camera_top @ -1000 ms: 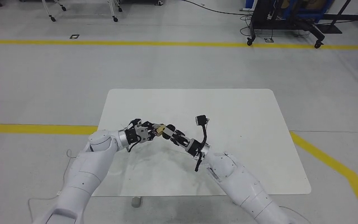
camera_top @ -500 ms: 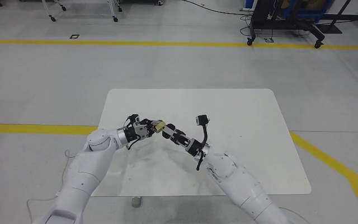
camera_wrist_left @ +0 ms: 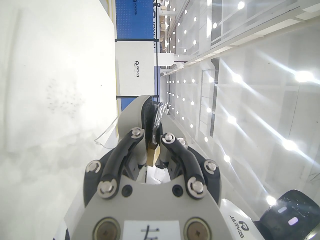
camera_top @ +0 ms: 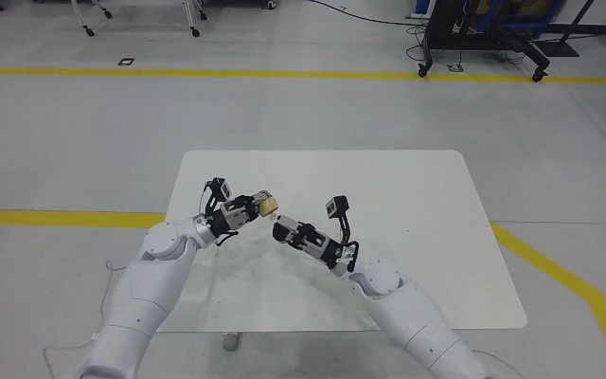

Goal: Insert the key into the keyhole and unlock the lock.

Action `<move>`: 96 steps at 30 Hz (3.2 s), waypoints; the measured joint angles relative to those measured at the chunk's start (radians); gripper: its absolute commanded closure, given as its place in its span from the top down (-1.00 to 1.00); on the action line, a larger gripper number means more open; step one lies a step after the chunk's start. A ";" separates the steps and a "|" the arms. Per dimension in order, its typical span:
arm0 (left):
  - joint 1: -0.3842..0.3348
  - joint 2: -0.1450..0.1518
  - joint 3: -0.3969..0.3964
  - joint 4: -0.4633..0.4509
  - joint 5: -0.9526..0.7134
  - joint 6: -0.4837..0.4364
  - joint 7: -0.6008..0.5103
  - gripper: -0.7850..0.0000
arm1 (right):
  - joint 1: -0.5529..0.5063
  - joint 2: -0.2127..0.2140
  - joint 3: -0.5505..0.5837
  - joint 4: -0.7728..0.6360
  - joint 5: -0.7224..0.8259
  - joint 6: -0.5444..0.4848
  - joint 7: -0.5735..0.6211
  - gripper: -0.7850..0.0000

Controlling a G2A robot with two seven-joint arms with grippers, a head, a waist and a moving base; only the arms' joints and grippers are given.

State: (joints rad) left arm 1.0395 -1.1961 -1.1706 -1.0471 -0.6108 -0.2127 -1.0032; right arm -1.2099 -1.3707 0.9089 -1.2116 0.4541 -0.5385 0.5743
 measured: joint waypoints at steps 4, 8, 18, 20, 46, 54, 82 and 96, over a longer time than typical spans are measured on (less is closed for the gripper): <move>0.009 0.002 -0.004 -0.015 0.037 -0.048 0.020 -1.00 | 0.005 -0.004 0.001 0.017 0.023 0.002 0.007 -0.30; 0.019 0.002 -0.007 -0.030 0.045 -0.050 0.042 -1.00 | 0.008 -0.010 -0.006 0.026 0.040 0.005 0.017 -0.34; 0.037 0.003 -0.012 -0.065 0.051 -0.087 0.039 -1.00 | 0.018 -0.026 -0.022 0.056 0.084 -0.004 0.018 -0.63; 0.039 0.003 -0.012 -0.069 0.057 -0.091 0.038 -1.00 | 0.019 -0.029 -0.023 0.061 0.093 -0.007 0.020 -0.75; 0.050 0.004 -0.023 -0.088 0.126 -0.198 0.080 -1.00 | -0.009 -0.104 -0.012 0.104 0.790 0.143 0.234 -1.00; 0.045 0.003 -0.024 -0.080 0.153 -0.230 0.112 -1.00 | -0.005 -0.125 0.001 0.133 0.924 0.207 0.299 -1.00; -0.069 -0.026 0.203 -0.064 0.677 -0.087 0.144 -1.00 | -0.245 -0.005 0.442 -0.356 -0.379 -0.025 -0.235 1.00; -0.197 -0.054 0.304 0.025 0.816 -0.033 0.082 1.00 | -0.243 -0.005 0.442 -0.343 -0.352 -0.027 -0.229 1.00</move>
State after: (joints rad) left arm 0.8425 -1.2506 -0.8663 -1.0218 0.2056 -0.2461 -0.9213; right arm -1.4527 -1.3758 1.3509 -1.5543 0.1017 -0.5651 0.3451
